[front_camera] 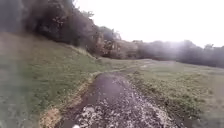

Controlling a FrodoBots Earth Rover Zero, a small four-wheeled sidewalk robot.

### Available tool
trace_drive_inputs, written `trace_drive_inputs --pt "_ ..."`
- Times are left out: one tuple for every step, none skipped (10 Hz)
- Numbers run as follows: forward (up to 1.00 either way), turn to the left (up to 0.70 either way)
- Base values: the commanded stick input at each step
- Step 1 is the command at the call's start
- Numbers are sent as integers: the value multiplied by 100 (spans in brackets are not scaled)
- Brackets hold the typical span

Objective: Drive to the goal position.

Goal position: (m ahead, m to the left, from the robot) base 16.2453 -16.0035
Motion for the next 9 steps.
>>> trace_drive_inputs --pt "85 0" --pt "85 0" --pt "85 0" --pt "85 0" --pt "85 0" --pt "85 0" --pt "85 0" --pt "85 0" --pt "85 0"
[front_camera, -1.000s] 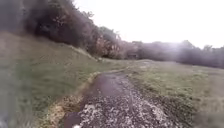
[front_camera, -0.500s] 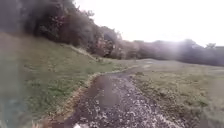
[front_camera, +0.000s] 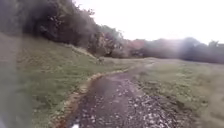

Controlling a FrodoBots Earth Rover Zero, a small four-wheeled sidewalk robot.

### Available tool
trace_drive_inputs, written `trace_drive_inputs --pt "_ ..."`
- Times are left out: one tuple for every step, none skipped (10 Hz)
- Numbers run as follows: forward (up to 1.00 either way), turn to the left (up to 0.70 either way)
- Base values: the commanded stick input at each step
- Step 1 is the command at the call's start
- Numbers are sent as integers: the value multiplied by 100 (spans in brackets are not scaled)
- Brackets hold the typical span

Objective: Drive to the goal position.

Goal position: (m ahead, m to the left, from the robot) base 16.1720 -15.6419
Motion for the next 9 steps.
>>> trace_drive_inputs --pt "85 0" --pt "85 0" --pt "85 0" --pt "85 0" --pt "85 -1" --pt "85 -12" --pt "85 -22" --pt "85 -28" --pt "85 -31"
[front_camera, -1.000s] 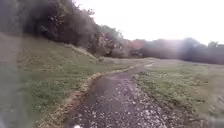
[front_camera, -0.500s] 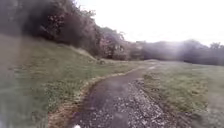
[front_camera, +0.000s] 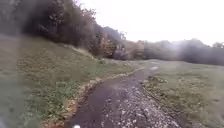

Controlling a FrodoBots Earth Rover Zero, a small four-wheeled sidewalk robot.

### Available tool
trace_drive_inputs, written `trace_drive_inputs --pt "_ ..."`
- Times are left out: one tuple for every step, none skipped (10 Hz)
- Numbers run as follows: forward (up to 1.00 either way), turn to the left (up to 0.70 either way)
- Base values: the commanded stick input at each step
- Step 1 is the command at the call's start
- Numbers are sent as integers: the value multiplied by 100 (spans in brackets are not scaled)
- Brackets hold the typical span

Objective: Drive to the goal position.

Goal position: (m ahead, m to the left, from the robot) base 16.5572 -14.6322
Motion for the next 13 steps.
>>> trace_drive_inputs --pt "85 -31" --pt "85 -17" --pt "85 -9" --pt "85 -12" --pt "85 -18" --pt "85 -30" --pt "85 -30" --pt "85 -30" --pt "85 -31" --pt "85 -27" --pt "85 -18" --pt "85 -14" --pt "85 -10"
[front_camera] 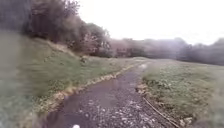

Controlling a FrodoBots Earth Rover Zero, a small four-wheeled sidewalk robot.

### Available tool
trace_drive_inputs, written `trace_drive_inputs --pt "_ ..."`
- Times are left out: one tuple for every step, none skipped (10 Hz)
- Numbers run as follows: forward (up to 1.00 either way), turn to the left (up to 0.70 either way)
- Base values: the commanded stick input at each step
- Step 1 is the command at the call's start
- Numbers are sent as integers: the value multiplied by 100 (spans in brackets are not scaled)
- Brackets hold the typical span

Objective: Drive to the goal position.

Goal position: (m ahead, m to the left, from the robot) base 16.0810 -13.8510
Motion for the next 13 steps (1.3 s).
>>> trace_drive_inputs --pt "85 -1" --pt "85 0" --pt "85 0" --pt "85 0" --pt "85 0" --pt "85 0" --pt "85 0" --pt "85 0" --pt "85 0" --pt "85 0" --pt "85 0" --pt "85 0" --pt "85 0"
